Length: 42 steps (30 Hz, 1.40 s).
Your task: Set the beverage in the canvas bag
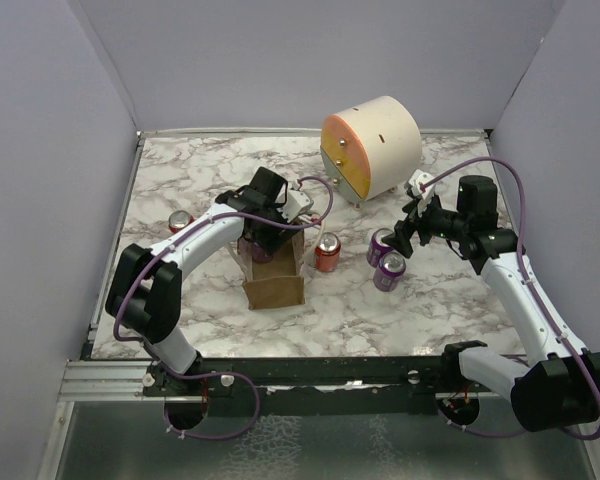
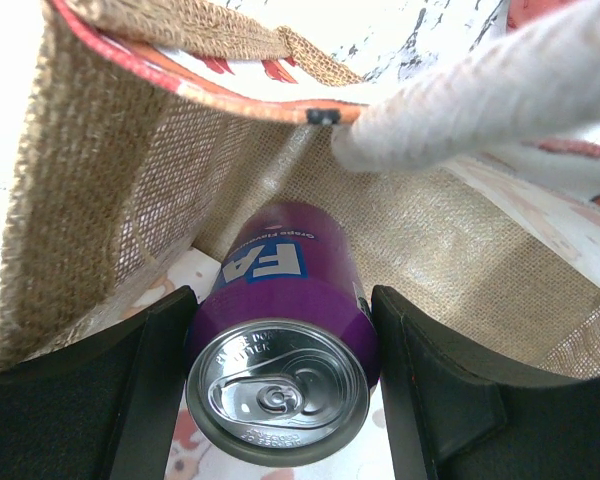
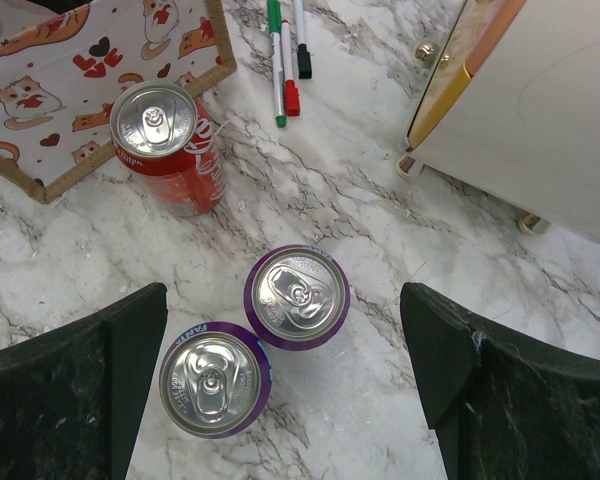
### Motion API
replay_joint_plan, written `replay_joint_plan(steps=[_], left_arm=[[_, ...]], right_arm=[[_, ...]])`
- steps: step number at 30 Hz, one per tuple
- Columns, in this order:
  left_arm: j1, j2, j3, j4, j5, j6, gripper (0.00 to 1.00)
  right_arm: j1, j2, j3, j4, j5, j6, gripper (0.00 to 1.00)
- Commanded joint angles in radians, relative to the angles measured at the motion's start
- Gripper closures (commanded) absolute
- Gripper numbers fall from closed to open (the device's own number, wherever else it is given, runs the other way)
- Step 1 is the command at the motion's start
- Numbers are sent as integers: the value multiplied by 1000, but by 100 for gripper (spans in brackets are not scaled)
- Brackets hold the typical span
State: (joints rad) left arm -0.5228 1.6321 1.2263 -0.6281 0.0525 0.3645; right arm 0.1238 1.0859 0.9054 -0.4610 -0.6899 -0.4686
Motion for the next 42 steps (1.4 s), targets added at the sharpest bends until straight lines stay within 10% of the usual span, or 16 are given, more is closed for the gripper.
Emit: replay_joint_plan(steps=[1,15,42], left_arm=[[7,5,29,15,-47,-6,39],[7,1,47,14,-68,-17,18],[37,-195,227,-72,9,-40,11]], right_arm=[[5,-5,-9,22,10,-10,1],[5,-1,-9,22,10,-11,1],[5,1,-11,27,9,-7,1]])
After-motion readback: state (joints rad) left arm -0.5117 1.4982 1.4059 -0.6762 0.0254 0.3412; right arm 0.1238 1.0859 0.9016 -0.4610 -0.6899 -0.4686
